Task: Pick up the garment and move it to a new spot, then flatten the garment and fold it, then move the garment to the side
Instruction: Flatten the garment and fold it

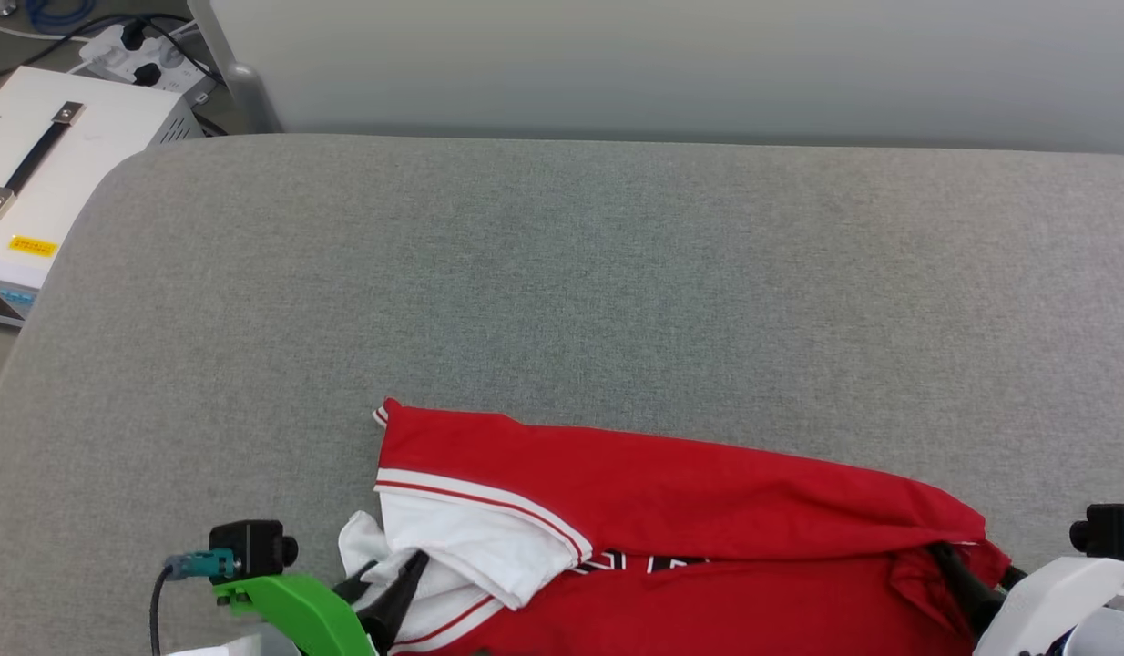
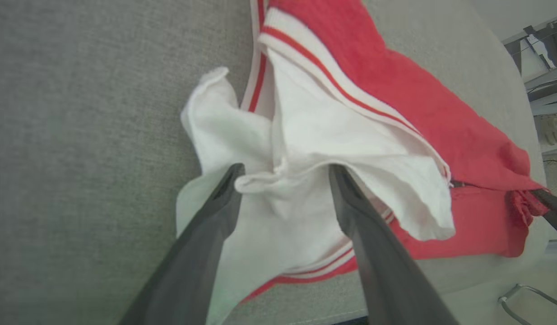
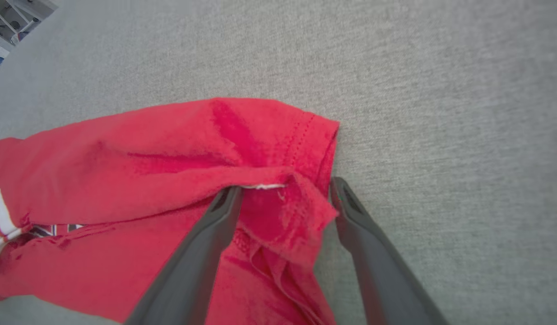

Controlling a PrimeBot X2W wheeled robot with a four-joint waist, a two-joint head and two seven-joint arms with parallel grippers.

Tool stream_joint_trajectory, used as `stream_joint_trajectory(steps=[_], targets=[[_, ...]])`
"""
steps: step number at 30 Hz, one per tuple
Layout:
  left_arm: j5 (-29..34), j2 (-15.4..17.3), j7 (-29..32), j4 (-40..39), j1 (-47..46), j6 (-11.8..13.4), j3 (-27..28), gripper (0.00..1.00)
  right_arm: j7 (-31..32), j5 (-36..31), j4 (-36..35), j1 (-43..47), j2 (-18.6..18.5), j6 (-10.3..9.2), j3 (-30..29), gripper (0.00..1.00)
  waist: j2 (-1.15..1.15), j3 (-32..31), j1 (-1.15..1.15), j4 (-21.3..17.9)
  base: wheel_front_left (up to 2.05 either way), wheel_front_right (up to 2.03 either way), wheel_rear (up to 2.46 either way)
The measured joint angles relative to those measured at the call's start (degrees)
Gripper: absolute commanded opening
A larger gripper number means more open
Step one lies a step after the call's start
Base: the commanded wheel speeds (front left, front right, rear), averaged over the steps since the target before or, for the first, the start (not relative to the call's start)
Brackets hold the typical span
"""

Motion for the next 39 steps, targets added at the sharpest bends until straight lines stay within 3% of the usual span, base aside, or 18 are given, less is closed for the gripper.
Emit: stream_joint_trajectory(steps=[5,13,21,27,36,37,38,39], targets=[[5.7,0.6,-6.8,-1.7,-1.8,0.3,1.4,1.00,-0.9,-0.4,-3.4,0.2,-1.5,0.00,-0.4,1.00,0.00,-1.2,0.00,0.0,0.00,0.00,0.00],[13.1,0.6,-16.5,-4.0,-3.2,4.6,3.5,1.00,5.8,-2.1,-8.2,1.2,-3.4,0.00,-3.7,1.00,0.00,-2.4,0.00,0.0,0.00,0.00,0.00],[25.1,-1.8,-19.3,-7.2,-5.2,8.7,7.3,1.00,13.3,-3.0,-8.2,0.9,-3.9,0.00,-5.9,1.00,0.00,-1.5,0.00,1.1,0.00,0.00,0.00],[33.5,-5.3,-19.3,-11.8,-4.7,8.9,11.4,1.00,15.6,-2.9,-5.8,0.7,-1.7,0.00,-5.0,1.00,0.00,0.1,0.00,2.3,0.00,0.00,0.00],[36.8,-8.2,-19.3,-12.4,-2.6,6.2,13.1,1.00,18.4,-2.4,-2.9,1.0,0.8,0.00,-3.2,1.00,0.00,2.8,0.00,3.5,0.00,0.00,0.00],[37.1,-8.4,-19.3,-12.4,-2.6,5.9,13.2,1.00,18.7,-2.3,-2.7,1.0,0.8,0.00,-3.2,0.44,0.00,3.0,0.00,3.6,0.00,0.00,0.00],[37.4,-8.5,-19.3,-12.2,-2.6,5.6,13.3,1.00,18.7,-2.3,-2.7,1.0,0.8,-0.01,-3.1,0.26,0.00,3.2,0.00,3.7,0.00,0.00,0.00],[37.6,-8.7,-19.3,-12.2,-2.6,5.4,13.3,1.00,18.7,-2.3,-2.7,1.0,0.8,-0.02,-3.1,0.00,0.00,3.3,0.00,3.7,0.00,0.00,0.00]])
